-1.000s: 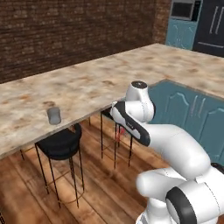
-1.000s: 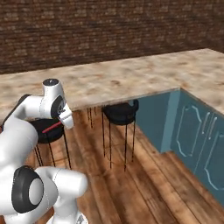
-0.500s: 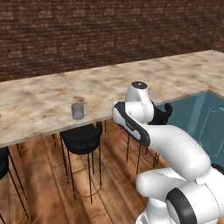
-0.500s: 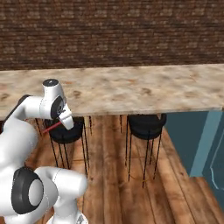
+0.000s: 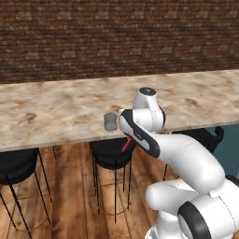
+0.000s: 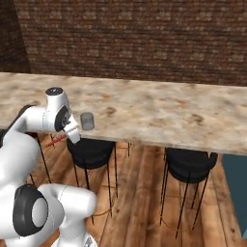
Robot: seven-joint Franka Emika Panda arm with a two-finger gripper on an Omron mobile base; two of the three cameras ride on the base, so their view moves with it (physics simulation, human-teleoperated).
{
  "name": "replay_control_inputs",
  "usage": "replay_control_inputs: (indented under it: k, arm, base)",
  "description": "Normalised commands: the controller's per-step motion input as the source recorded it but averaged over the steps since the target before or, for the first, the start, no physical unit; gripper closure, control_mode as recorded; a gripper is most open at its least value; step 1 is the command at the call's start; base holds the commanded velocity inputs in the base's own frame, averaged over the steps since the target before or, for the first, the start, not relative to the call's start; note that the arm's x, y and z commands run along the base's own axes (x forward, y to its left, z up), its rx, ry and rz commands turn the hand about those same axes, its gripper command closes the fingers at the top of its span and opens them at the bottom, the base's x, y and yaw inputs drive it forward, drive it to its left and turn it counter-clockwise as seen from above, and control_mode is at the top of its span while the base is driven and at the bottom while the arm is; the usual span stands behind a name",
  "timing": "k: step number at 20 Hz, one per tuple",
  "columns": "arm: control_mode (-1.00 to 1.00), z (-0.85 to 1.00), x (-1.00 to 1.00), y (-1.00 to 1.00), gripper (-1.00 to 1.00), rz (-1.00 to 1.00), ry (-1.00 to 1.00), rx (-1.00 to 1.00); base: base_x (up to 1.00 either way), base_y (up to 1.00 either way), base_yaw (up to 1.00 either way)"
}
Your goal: Take a straw from the drawer in front and place it inside the glass cup on the dining counter.
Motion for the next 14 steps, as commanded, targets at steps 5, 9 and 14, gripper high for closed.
replay_control_inputs:
  k: [5,9,14]
  arm:
    - [1.0,0.0,0.0,0.0,1.0,0.0,0.0,0.0]
    - [1.0,0.0,0.0,0.0,1.0,0.0,0.0,0.0]
    - [1.0,0.0,0.0,0.0,1.0,0.0,0.0,0.0]
  base:
    - [0.63,-0.25,0.32]
    - [0.62,-0.26,0.24]
    - [0.63,-0.36,0.23]
